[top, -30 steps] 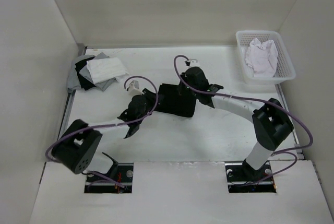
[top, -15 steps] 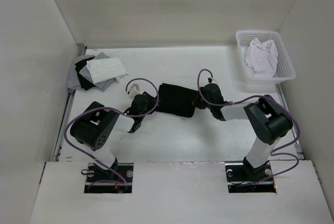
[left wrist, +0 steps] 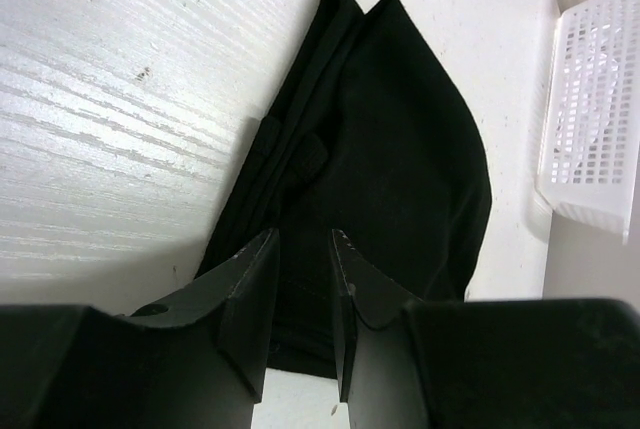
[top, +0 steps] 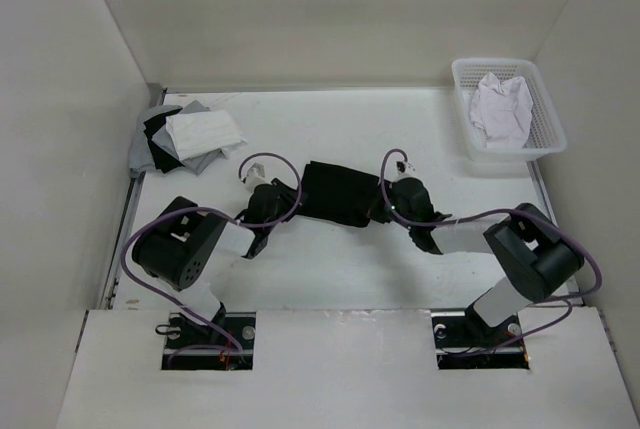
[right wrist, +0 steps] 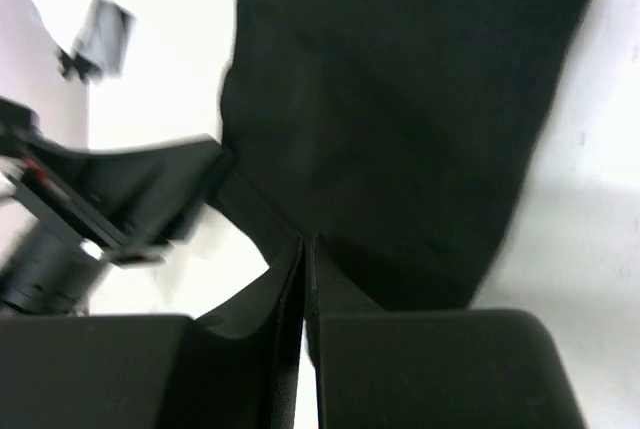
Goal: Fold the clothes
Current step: Fold the tank top
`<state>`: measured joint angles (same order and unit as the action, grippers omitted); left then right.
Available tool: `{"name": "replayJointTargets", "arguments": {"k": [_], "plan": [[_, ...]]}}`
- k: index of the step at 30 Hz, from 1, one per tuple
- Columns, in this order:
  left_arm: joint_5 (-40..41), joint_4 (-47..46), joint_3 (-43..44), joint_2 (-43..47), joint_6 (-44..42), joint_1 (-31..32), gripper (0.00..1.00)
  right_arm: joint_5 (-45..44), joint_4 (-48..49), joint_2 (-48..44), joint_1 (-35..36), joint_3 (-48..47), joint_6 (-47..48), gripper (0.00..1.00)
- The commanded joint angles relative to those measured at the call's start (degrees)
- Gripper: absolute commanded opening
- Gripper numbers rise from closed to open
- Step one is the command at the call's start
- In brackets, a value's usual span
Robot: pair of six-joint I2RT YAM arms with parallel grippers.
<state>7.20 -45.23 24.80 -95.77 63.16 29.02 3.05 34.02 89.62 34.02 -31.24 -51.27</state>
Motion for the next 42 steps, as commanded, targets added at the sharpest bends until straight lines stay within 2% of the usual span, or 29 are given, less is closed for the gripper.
{"name": "replayJointTargets", "arguments": {"k": [1,8,12,17,22,27,31,34,42], "plan": [[-0.3,-2.1,-0.9,2.9,0.4,0.4,0.24,-0.2,4.1,1.6,0.7,1.9,-0.9,0.09],[-0.1,-1.3,-1.7,6.7,-0.3,-0.8,0.25,-1.7,3.0,2.1,1.4,3.6,-1.6,0.08],[-0.4,1.5,-1.9,11.8,-1.1,-2.5,0.25,-2.7,-1.8,-1.3,1.4,2.7,-0.8,0.10],[0.4,8.1,-2.4,22.0,-4.8,-4.3,0.29,-2.3,-6.9,-11.6,1.7,0.4,3.4,0.28],[2.5,18.2,-2.6,31.2,-11.4,-5.9,0.35,-3.4,-13.6,-22.0,-0.3,-2.2,7.8,0.39],[4.4,28.7,-1.8,37.4,-16.3,-7.1,0.42,-10.8,-14.6,-33.3,-3.7,0.0,11.4,0.49],[6.1,37.9,1.5,37.9,-19.6,-7.4,0.46,-19.6,-9.3,-38.5,-5.0,7.9,11.5,0.52],[7.0,42.1,3.1,36.5,-20.5,-8.2,0.47,-21.6,-7.9,-39.8,-7.4,11.2,10.4,0.53],[6.8,39.3,5.0,31.5,-23.4,-6.7,0.46,-19.8,-6.1,-37.2,-9.9,12.0,8.8,0.53]]}}
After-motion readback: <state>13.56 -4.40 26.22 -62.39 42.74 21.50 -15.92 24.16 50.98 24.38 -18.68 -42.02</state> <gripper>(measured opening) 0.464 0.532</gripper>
